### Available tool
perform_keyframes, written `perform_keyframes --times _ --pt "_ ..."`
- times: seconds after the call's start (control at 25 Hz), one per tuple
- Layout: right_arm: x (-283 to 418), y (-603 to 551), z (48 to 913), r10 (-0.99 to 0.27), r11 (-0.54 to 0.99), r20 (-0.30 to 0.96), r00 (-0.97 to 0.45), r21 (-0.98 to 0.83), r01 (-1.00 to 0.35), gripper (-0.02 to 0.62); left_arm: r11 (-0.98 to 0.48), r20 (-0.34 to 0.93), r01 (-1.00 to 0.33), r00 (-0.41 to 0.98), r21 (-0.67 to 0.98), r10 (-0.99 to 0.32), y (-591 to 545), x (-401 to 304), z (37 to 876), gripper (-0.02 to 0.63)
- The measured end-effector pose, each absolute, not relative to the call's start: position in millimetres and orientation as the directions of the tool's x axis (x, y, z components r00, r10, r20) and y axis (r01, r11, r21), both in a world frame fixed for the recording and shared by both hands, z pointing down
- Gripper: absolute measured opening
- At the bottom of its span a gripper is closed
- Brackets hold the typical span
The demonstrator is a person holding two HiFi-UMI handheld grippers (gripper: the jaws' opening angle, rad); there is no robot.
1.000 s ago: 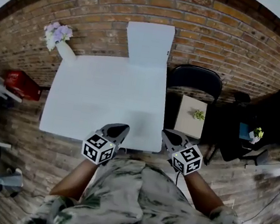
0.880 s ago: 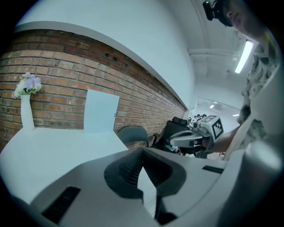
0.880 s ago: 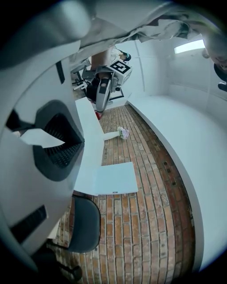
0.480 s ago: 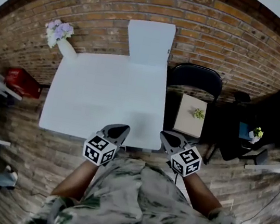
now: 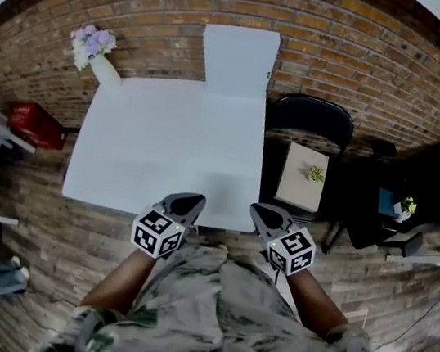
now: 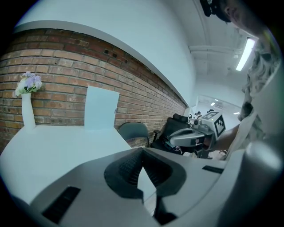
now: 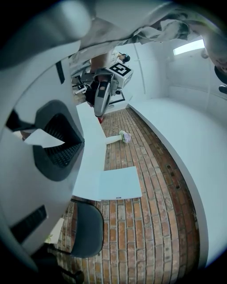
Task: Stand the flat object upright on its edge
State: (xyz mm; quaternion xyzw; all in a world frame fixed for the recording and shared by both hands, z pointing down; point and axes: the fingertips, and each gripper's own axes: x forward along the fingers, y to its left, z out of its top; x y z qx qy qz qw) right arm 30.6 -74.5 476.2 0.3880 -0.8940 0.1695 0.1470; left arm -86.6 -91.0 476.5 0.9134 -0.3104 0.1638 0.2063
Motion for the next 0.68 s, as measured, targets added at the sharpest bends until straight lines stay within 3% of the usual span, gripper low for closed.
perform_keyframes --times 0.68 --pt "27 -101 491 -0.622 0.657 0.386 -0.681 -0.217 -0.722 0.020 -0.706 0.449 -0.646 0.743 0.290 -0.496 -106 -79 491 0.024"
